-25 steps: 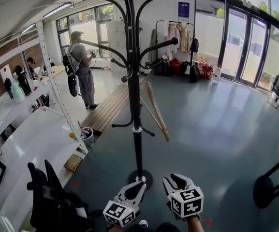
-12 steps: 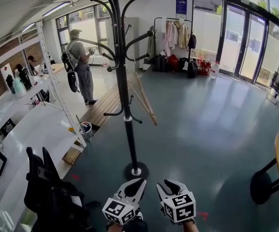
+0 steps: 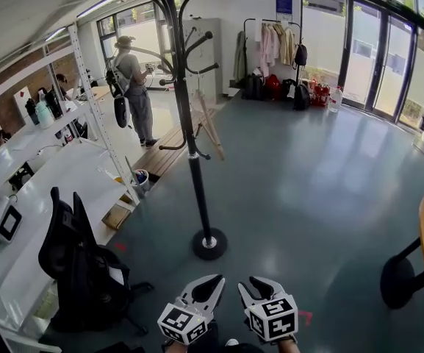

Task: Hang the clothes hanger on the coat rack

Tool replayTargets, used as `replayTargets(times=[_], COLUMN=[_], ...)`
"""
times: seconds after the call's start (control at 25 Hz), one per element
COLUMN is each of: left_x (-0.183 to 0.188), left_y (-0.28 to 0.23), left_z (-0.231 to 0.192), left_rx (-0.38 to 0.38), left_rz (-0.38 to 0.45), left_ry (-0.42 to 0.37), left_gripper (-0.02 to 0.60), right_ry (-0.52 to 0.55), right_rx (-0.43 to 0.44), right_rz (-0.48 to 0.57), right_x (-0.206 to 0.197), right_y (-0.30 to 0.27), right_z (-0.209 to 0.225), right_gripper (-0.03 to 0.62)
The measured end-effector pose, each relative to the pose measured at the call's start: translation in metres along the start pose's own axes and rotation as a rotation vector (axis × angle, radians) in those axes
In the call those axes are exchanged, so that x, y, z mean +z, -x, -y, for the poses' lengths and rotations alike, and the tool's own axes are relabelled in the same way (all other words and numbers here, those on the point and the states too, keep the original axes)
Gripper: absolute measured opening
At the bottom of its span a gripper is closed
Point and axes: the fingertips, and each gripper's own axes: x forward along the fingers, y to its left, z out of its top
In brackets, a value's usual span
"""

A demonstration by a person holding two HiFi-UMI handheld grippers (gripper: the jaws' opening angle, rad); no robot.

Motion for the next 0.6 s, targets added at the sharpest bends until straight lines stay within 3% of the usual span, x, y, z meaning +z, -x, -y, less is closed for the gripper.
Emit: replayTargets(times=[0.32,0.6], left_x=[0.006,0.005], left_y=[0.036,0.048], left_z=[0.012,0.026], left_rx=[0.075,0.062], left_rz=[0.004,0.005], left_ry=[-0.029,-0.033], left_gripper=[0.000,0.000], right_ry=[0.006,0.010], right_rx=[0.055,0.049], right_rz=[0.010,0.001], right_x=[-0.013,-0.022], right_y=[0.014,0.021], right_z=[-0.023,-0.032], right_gripper=[0.126,0.114])
